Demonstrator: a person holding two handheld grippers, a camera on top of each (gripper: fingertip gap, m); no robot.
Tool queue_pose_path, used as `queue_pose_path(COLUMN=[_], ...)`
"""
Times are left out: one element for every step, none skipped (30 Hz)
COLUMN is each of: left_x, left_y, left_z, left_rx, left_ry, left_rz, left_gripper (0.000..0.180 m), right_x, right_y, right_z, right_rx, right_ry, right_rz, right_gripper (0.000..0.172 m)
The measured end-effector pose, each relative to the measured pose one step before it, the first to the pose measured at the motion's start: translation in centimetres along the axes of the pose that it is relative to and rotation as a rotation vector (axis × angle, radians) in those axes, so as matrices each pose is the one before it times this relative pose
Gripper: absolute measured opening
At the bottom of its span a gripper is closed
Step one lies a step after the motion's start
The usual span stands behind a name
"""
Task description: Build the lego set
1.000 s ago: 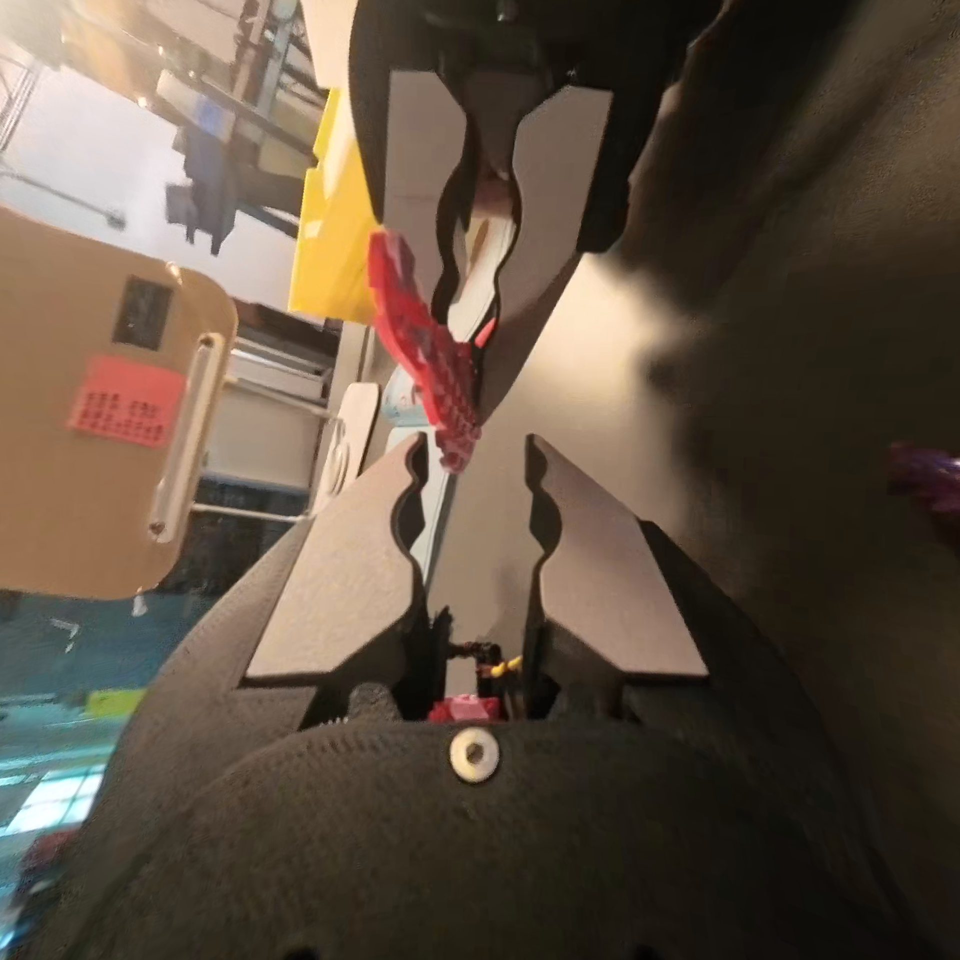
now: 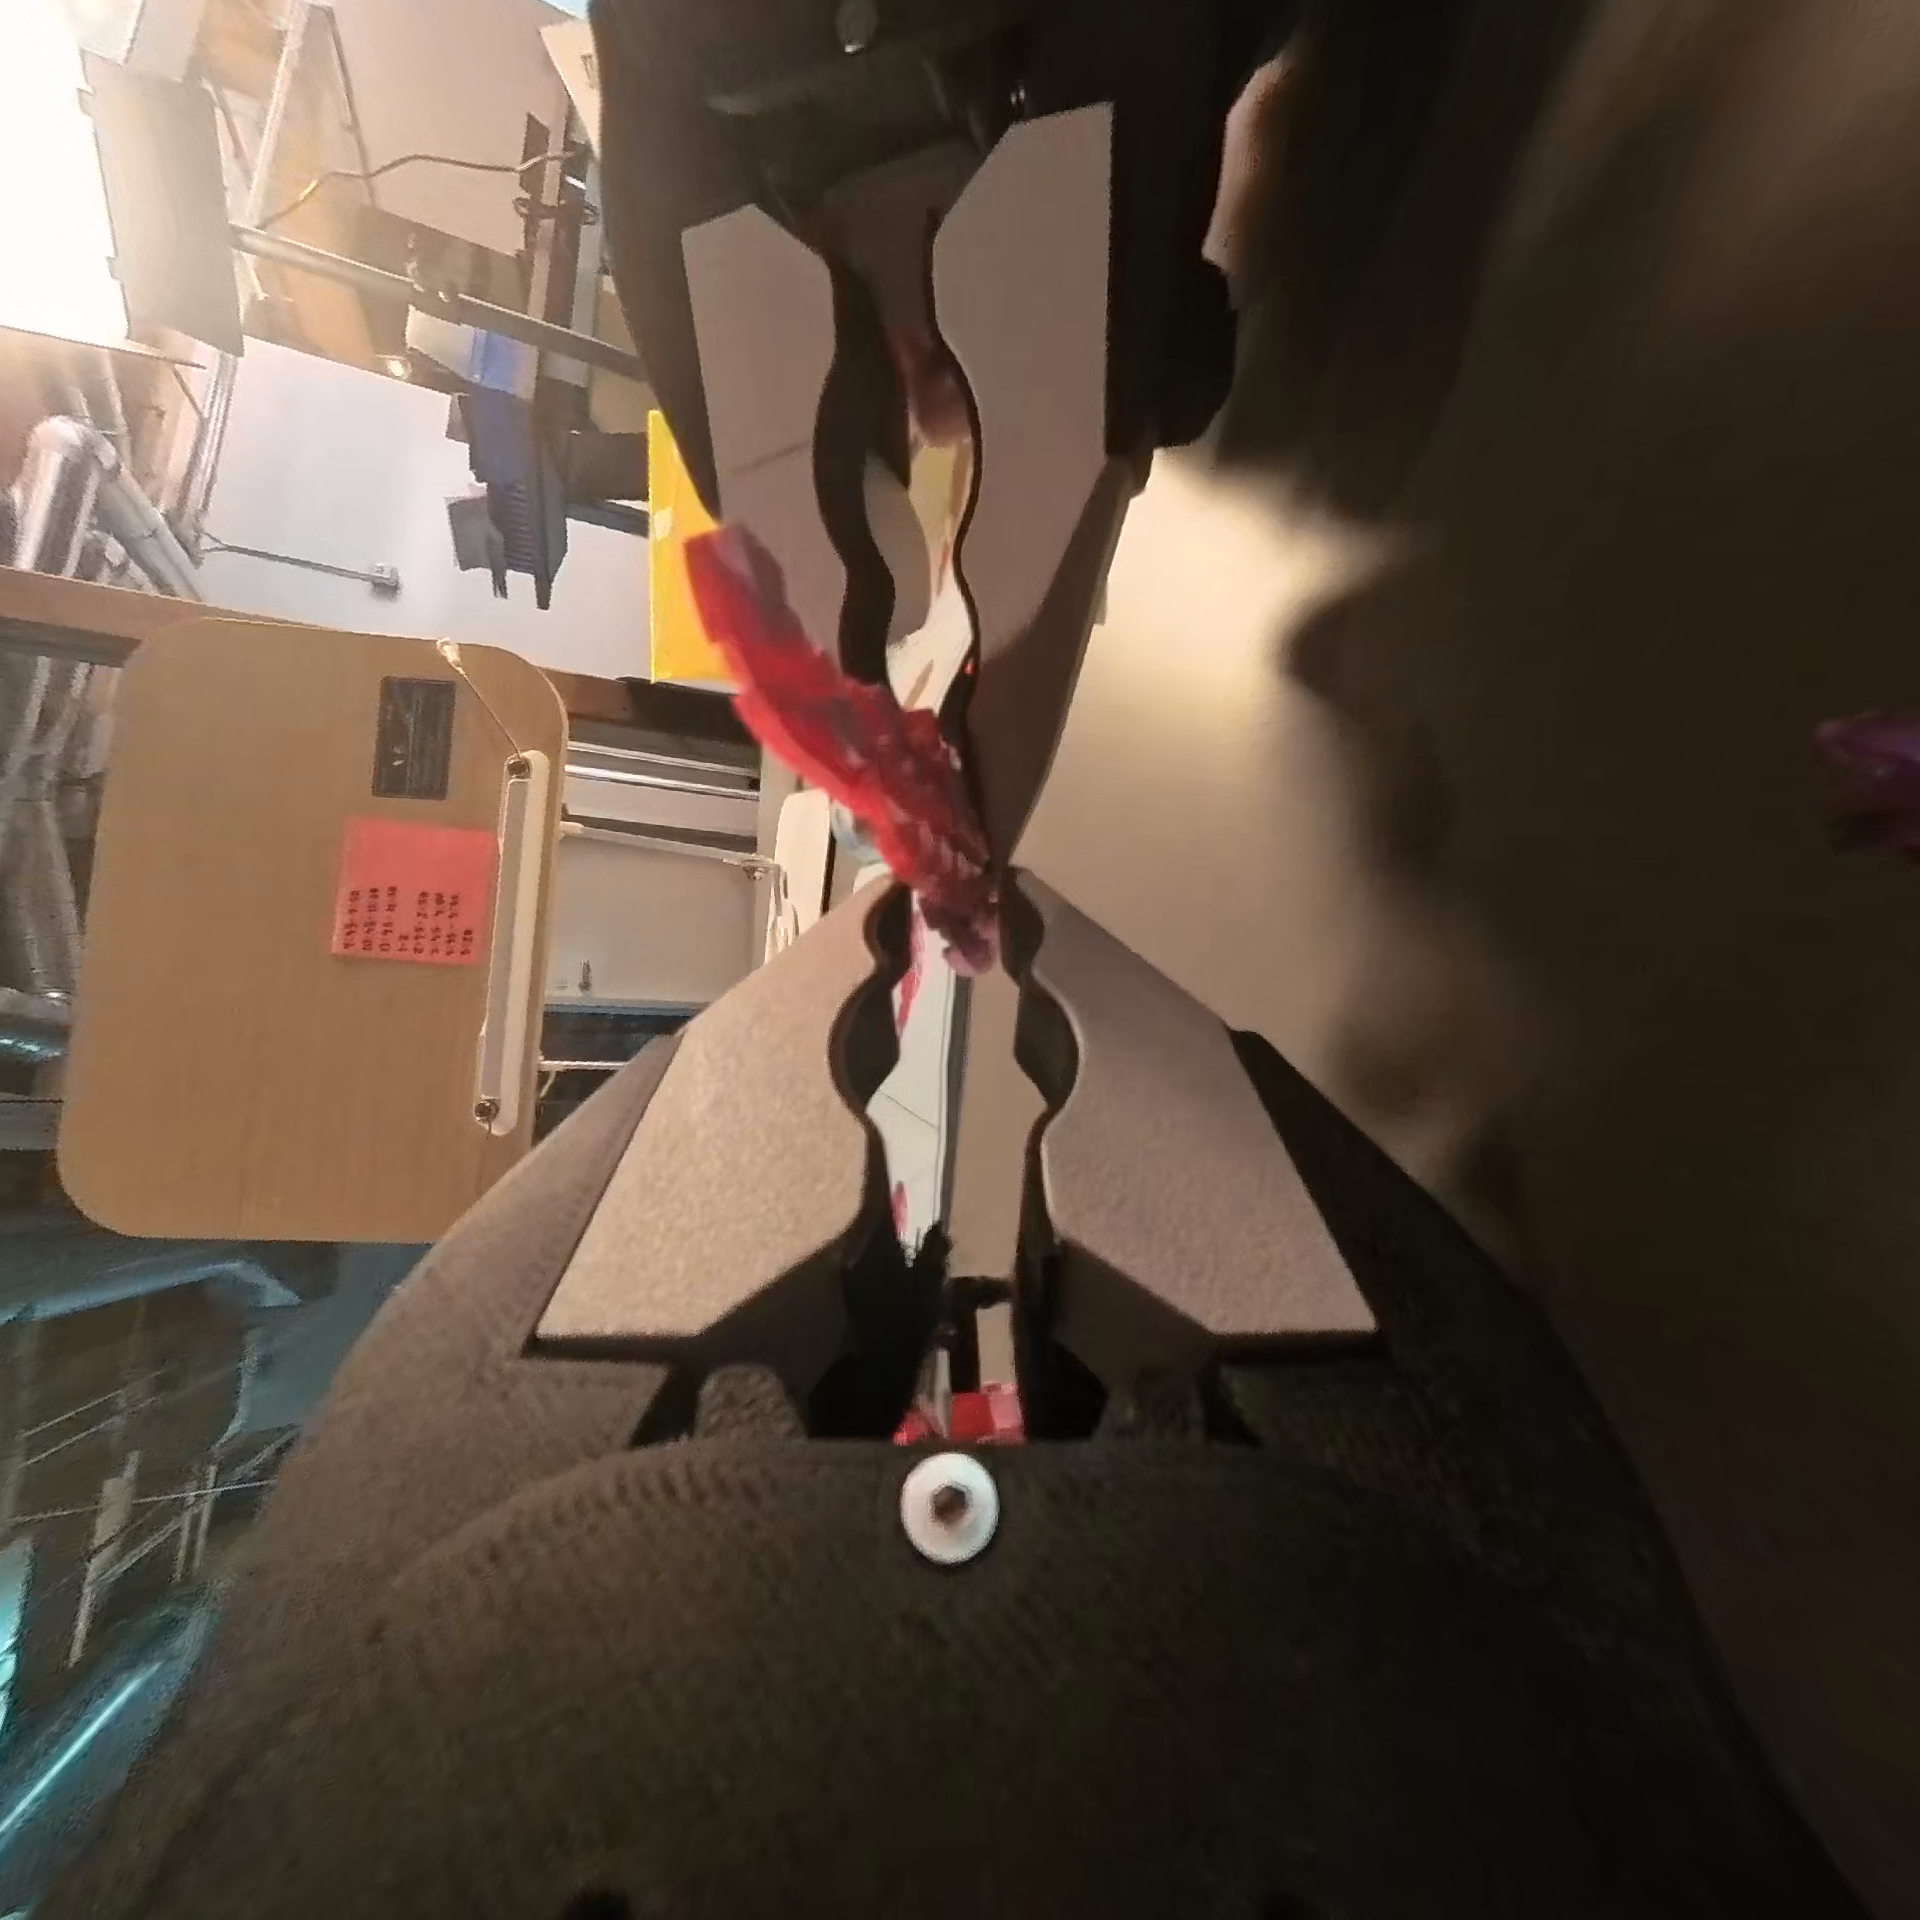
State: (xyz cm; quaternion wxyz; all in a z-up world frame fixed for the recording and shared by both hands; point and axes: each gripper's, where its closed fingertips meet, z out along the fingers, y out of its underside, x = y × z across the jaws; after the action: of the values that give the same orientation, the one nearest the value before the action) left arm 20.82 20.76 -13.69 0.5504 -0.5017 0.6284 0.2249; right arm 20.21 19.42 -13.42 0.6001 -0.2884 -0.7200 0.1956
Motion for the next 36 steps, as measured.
queue_pose_path(left_x=[0.043,-0.030,-0.081,-0.046,-0.044,-0.034,0.016,0.090,0.115,0.077,0.022,-0.001,-0.017,0.017,0.020,0.051,0.058,0.027,-0.028,0.027,0.132,0.068,0.110,0.128,0.080,0.016,-0.146,-0.205,-0.150,-0.122,-0.156,-0.136,0.009,0.150,0.162,0.104], left_y=[0.015,-0.003,0.015,-0.017,-0.047,-0.035,0.021,0.059,0.063,0.088,0.089,0.041,0.047,0.081,0.072,0.064,0.030,-0.014,-0.049,-0.041,0.064,0.138,0.230,0.224,0.167,0.237,0.380,0.456,0.429,0.363,0.198,0.059,-0.072,-0.185,-0.182,-0.128], left_z=[-0.007,-0.012,-0.042,-0.036,-0.036,-0.027,-0.006,0.019,0.040,0.042,0.033,0.021,0.014,0.007,0.000,-0.008,0.009,-0.004,-0.029,-0.040,0.016,0.091,0.155,0.193,0.174,0.151,0.137,0.103,0.081,0.062,0.017,-0.017,-0.026,-0.027,-0.026,-0.023], left_rx=[-0.0007,-0.0004,0.0016,0.0043,0.0047,0.0023,-0.0013,-0.0049,-0.0060,-0.0087,-0.0094,-0.0063,-0.0058,-0.0074,-0.0056,-0.0045,-0.0027,0.0021,0.0045,0.0051,-0.0005,-0.0088,-0.0164,-0.0185,-0.0161,-0.0225,-0.0285,-0.0281,-0.0226,-0.0185,-0.0096,-0.0048,0.0003,0.0068,0.0056,0.0037], left_ry=[0.0005,-0.0011,-0.0037,0.0006,0.0034,0.0014,0.0014,0.0043,0.0038,0.0019,-0.0006,0.0001,0.0002,0.0028,0.0020,0.0035,0.0033,0.0003,-0.0019,0.0041,0.0137,0.0061,0.0045,0.0013,-0.0015,-0.0009,-0.0081,-0.0077,-0.0017,0.0001,-0.0041,-0.0068,0.0000,0.0067,0.0038,0.0012], left_rz=[0.0024,-0.0019,0.0006,-0.0066,-0.0128,-0.0059,0.0018,0.0031,0.0055,0.0082,0.0051,-0.0008,-0.0030,-0.0034,-0.0020,0.0001,-0.0013,0.0002,-0.0019,-0.0072,-0.0126,-0.0129,-0.0011,0.0010,0.0003,-0.0030,-0.0052,-0.0084,-0.0154,-0.0208,-0.0101,-0.0029,0.0002,0.0023,0.0062,0.0118], left_gripper=[0.014,0.014,0.013,0.013,0.013,0.012,0.012,0.012,0.012,0.012,0.012,0.012,0.012,0.012,0.012,0.012,0.012,0.012,0.012,0.012,0.012,0.012,0.011,0.010,0.010,0.010,0.010,0.010,0.010,0.010,0.010,0.010,0.010,0.010,0.010,0.010], right_x=[-0.030,-0.041,0.028,0.054,0.039,0.046,0.008,-0.052,-0.079,-0.060,-0.014,0.020,0.031,0.014,0.005,-0.020,-0.038,-0.016,0.016,0.003,-0.073,-0.063,-0.045,-0.065,-0.065,-0.068,-0.151,-0.063,0.129,0.175,0.137,0.089,-0.079,-0.201,-0.068,0.192], right_y=[0.099,0.061,-0.010,-0.040,-0.037,-0.020,0.004,0.081,0.121,0.110,0.101,0.073,0.049,0.057,0.046,0.038,0.043,0.013,-0.047,-0.046,0.021,0.109,0.230,0.299,0.280,0.253,0.172,0.061,-0.129,-0.368,-0.425,-0.300,-0.204,-0.235,-0.244,-0.178], right_z=[0.008,0.025,0.015,-0.013,-0.021,-0.020,0.002,0.029,0.052,0.058,0.057,0.035,0.028,0.055,0.057,0.058,0.027,0.004,-0.023,-0.025,0.030,0.081,0.144,0.156,0.131,0.095,0.055,0.007,-0.063,-0.128,-0.106,-0.019,0.049,0.058,0.047,-0.035], right_rx=[-0.0049,-0.0031,-0.0008,0.0004,0.0014,-0.0001,-0.0064,-0.0131,-0.0157,-0.0166,-0.0160,-0.0134,-0.0127,-0.0133,-0.0108,-0.0075,-0.0031,0.0024,0.0071,0.0103,0.0095,0.0044,-0.0043,-0.0116,-0.0121,-0.0113,-0.0086,-0.0033,0.0055,0.0170,0.0167,0.0060,0.0015,0.0050,0.0051,0.0037], right_ry=[-0.0034,-0.0015,0.0036,0.0028,0.0018,0.0021,0.0015,-0.0005,0.0009,0.0019,0.0013,0.0032,0.0051,0.0054,0.0052,0.0029,-0.0002,-0.0026,-0.0029,-0.0048,-0.0076,-0.0027,0.0025,0.0036,0.0060,0.0027,-0.0069,-0.0036,0.0108,0.0161,0.0176,0.0173,0.0101,0.0037,0.0073,0.0189], right_rz=[0.0027,-0.0009,-0.0024,-0.0028,-0.0053,-0.0093,-0.0133,-0.0166,-0.0214,-0.0194,-0.0105,-0.0102,-0.0129,-0.0116,-0.0106,-0.0090,-0.0031,0.0036,0.0082,0.0130,0.0157,0.0143,0.0101,0.0045,0.0027,0.0036,0.0021,-0.0025,-0.0118,-0.0209,-0.0255,-0.0315,-0.0337,-0.0267,-0.0185,-0.0164], right_gripper=[0.013,0.013,0.013,0.013,0.013,0.013,0.013,0.013,0.013,0.012,0.012,0.012,0.012,0.012,0.012,0.012,0.011,0.011,0.011,0.012,0.012,0.012,0.012,0.017,0.018,0.019,0.023,0.031,0.036,0.038,0.039,0.039,0.039,0.038,0.037,0.030])
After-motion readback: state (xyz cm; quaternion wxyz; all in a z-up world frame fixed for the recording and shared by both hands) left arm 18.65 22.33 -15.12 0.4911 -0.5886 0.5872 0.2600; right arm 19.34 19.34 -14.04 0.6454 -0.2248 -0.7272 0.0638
